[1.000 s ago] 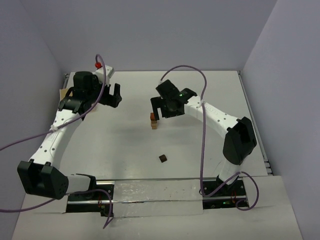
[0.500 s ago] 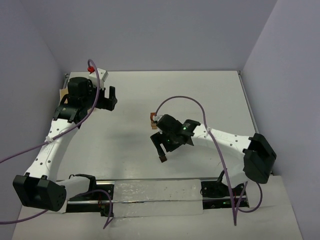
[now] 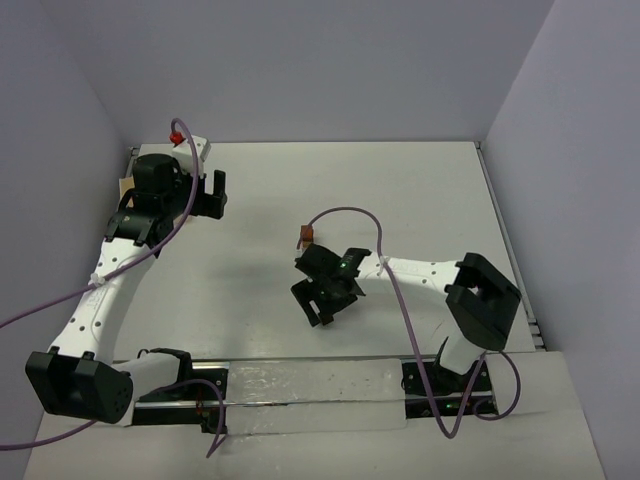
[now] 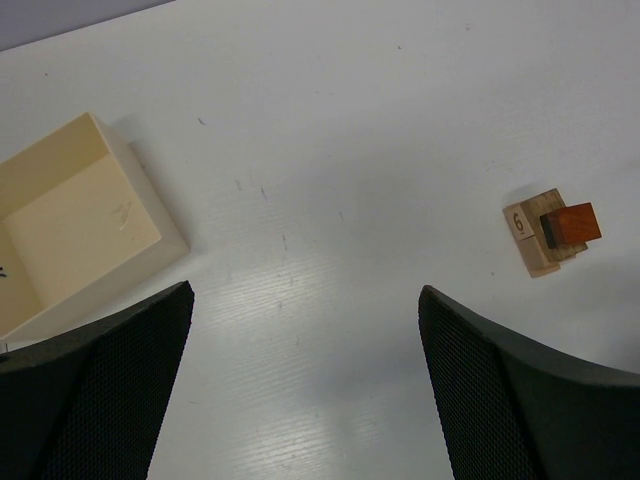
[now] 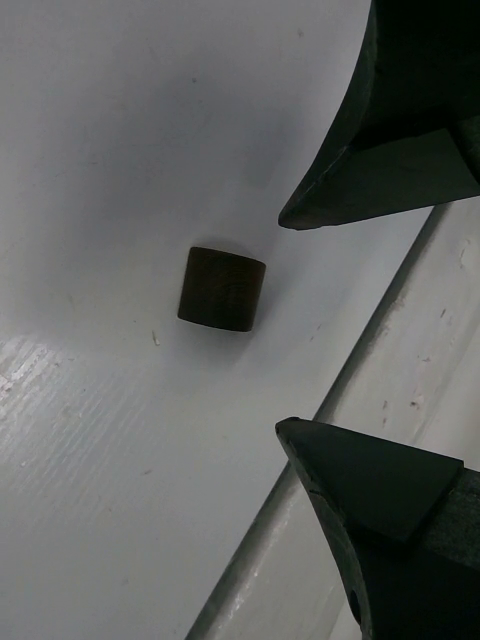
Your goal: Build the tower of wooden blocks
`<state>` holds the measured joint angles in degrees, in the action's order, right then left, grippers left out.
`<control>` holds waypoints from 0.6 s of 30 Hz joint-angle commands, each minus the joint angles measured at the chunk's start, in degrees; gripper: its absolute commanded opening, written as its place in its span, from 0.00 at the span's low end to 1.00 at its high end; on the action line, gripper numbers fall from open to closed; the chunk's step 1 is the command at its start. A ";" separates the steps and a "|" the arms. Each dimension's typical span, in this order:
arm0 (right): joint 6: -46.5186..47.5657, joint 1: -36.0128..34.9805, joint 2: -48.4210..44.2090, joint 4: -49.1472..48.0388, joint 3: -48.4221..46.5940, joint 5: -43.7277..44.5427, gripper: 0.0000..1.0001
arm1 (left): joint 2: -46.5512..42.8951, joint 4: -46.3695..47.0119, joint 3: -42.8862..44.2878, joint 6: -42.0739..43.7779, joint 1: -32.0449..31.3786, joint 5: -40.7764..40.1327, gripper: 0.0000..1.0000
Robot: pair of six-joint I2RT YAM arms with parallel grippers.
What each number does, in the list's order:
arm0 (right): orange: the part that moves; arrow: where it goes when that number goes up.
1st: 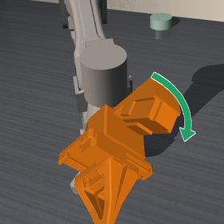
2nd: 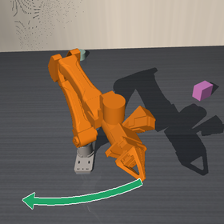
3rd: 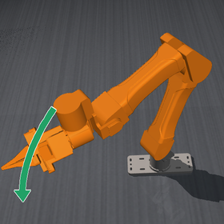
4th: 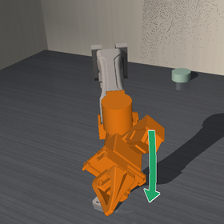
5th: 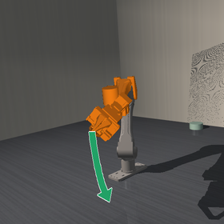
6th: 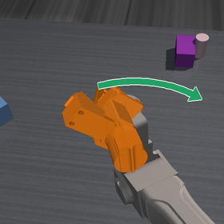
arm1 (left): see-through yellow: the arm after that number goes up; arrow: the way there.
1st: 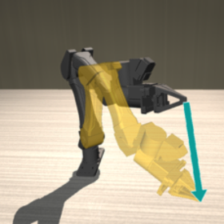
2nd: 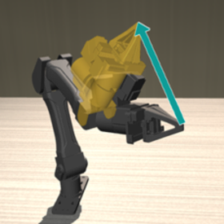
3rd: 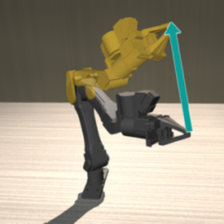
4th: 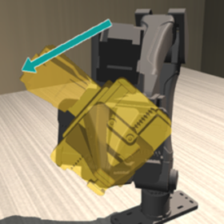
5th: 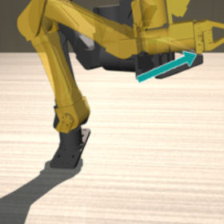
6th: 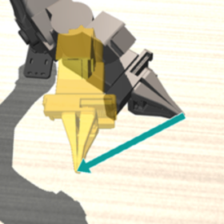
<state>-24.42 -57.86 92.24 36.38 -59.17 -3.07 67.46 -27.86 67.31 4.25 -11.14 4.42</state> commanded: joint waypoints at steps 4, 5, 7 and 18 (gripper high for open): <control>-1.36 -0.41 5.80 0.97 -5.28 0.86 0.81 | -1.57 2.36 -0.22 0.76 0.33 -1.19 0.99; -1.41 -0.41 6.18 0.83 -5.33 0.53 0.79 | -1.48 2.50 -0.31 0.90 0.33 -1.38 0.99; -1.24 -0.41 7.25 0.79 -5.43 0.35 0.74 | -1.19 2.60 -0.48 1.15 0.33 -1.52 0.99; -0.91 -0.04 10.61 1.35 -5.88 1.55 0.49 | -0.64 2.81 -0.42 1.90 0.33 -1.98 0.99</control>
<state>-25.23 -57.89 102.26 37.34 -63.68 -2.61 67.31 -27.66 66.54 5.40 -11.14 3.21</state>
